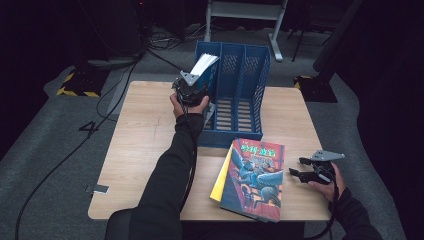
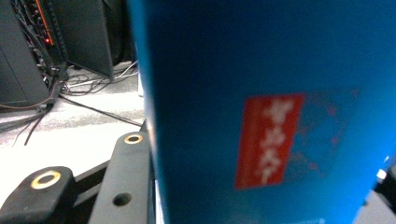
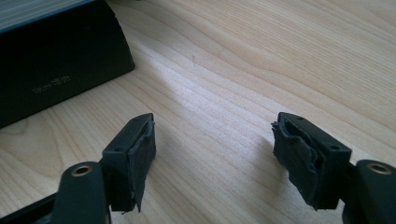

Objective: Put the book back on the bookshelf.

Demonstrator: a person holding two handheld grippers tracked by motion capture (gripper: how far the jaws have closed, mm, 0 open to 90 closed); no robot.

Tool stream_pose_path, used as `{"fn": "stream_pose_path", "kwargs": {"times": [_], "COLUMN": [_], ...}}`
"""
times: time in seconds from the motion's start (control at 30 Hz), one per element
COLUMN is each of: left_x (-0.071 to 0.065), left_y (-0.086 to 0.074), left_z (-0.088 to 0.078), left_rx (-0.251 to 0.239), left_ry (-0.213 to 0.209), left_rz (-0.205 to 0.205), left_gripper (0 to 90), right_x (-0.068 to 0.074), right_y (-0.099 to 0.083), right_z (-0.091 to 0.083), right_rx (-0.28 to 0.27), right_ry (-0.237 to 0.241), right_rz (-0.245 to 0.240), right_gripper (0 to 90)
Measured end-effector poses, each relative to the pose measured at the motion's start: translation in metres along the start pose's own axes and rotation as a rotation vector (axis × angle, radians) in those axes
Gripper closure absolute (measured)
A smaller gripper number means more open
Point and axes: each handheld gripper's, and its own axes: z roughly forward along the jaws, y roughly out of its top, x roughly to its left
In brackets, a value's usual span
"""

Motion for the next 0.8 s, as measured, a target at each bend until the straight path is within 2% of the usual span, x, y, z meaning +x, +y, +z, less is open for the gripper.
{"fn": "stream_pose_path", "kwargs": {"times": [0.4,0.57,0.6,0.63,0.7,0.8], "left_x": [-0.003,-0.001,0.001,0.001,0.006,0.012], "left_y": [-0.017,-0.018,-0.020,-0.020,-0.024,-0.032], "left_z": [-0.016,-0.018,-0.019,-0.019,-0.021,-0.024], "left_rx": [-0.014,-0.021,-0.022,-0.022,-0.020,-0.006], "left_ry": [-0.015,-0.034,-0.059,-0.059,-0.091,-0.129], "left_rz": [0.043,0.048,0.033,0.033,0.021,0.041], "left_gripper": [54.8,51.7,50.1,49.1,47.4,44.2], "right_x": [0.000,0.000,0.000,0.000,0.000,0.000], "right_y": [0.000,0.000,0.000,0.000,0.000,0.000], "right_z": [0.000,0.000,-0.001,-0.001,-0.001,-0.001], "right_rx": [0.002,0.002,0.003,0.003,0.003,0.001], "right_ry": [-0.002,-0.002,-0.003,-0.003,-0.001,0.001], "right_rz": [-0.001,-0.001,-0.001,-0.001,-0.002,0.001], "right_gripper": [29.7,29.7,29.7,29.7,29.6,29.5]}}
